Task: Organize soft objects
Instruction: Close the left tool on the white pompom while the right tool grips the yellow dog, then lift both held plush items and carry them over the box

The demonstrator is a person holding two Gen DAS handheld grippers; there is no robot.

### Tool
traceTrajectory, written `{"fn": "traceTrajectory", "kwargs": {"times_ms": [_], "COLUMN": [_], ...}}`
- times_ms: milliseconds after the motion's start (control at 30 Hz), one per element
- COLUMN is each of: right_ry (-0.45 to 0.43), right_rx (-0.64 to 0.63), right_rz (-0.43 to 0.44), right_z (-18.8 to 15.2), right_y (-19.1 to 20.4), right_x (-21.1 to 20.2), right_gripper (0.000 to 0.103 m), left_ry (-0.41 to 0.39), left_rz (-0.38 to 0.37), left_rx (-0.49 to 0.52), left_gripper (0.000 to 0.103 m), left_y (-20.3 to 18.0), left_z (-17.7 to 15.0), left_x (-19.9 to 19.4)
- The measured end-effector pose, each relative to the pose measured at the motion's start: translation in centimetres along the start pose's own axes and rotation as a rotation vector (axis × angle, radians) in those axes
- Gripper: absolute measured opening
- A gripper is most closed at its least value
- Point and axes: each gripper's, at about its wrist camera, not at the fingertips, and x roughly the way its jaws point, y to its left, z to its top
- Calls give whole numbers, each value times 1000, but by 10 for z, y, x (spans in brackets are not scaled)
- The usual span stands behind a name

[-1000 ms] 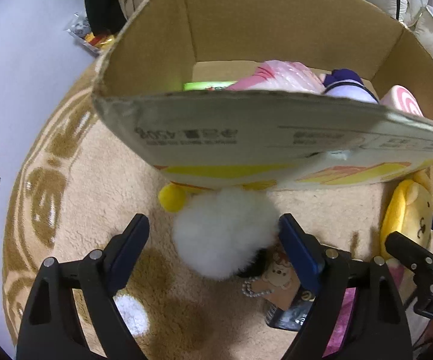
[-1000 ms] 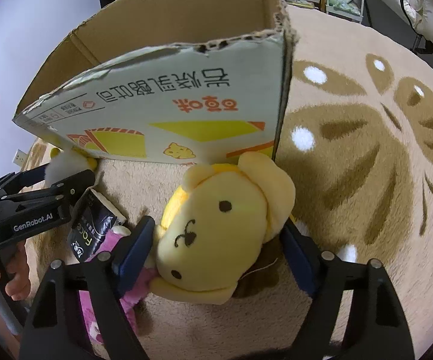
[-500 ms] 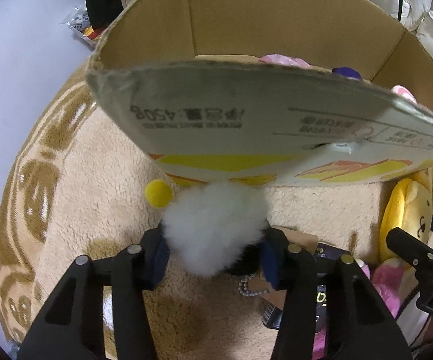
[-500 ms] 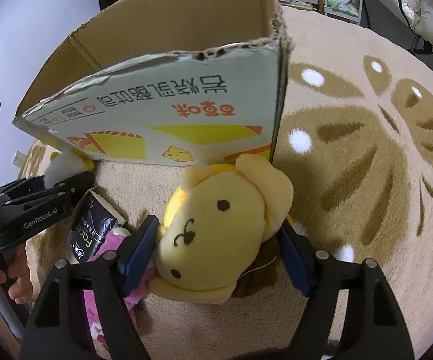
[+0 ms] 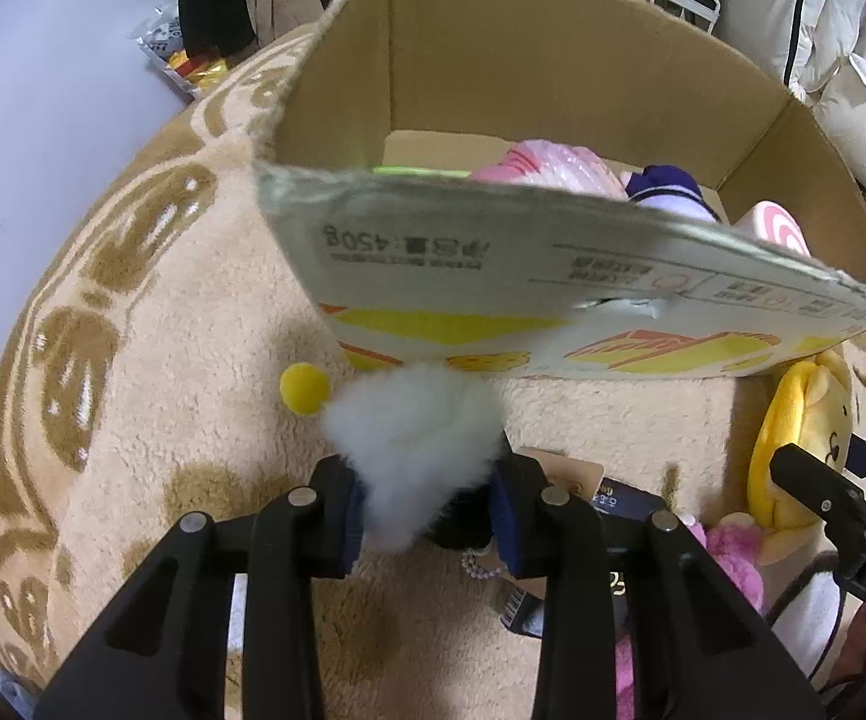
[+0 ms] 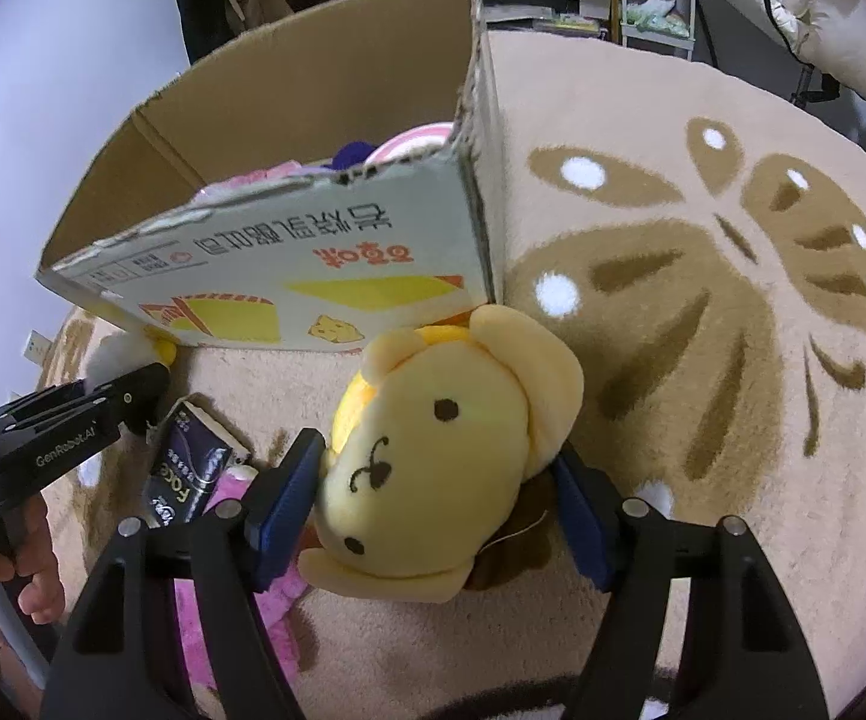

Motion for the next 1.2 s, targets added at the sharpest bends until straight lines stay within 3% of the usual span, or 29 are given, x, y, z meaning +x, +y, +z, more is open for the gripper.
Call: {"fn": "traceTrajectory", "kwargs": {"times_ms": [667, 1000, 1200], "right_ry": [-177, -265, -396], "right_rx": [-42, -92, -124], "right_rz": [21, 9, 39], "right_z": [-22, -30, -24], "right_y": [14, 34, 39], "right_x": [-62, -98, -134], "right_gripper": [77, 77, 77], "left_ry": [-141, -315, -397], "left_rz": [58, 149, 168], "left_rx": [21, 134, 190], "left_gripper": [33, 33, 33], "left_y": [-23, -40, -51], "left_z": [-23, -29, -29], "left_x": [-81, -160, -195]}}
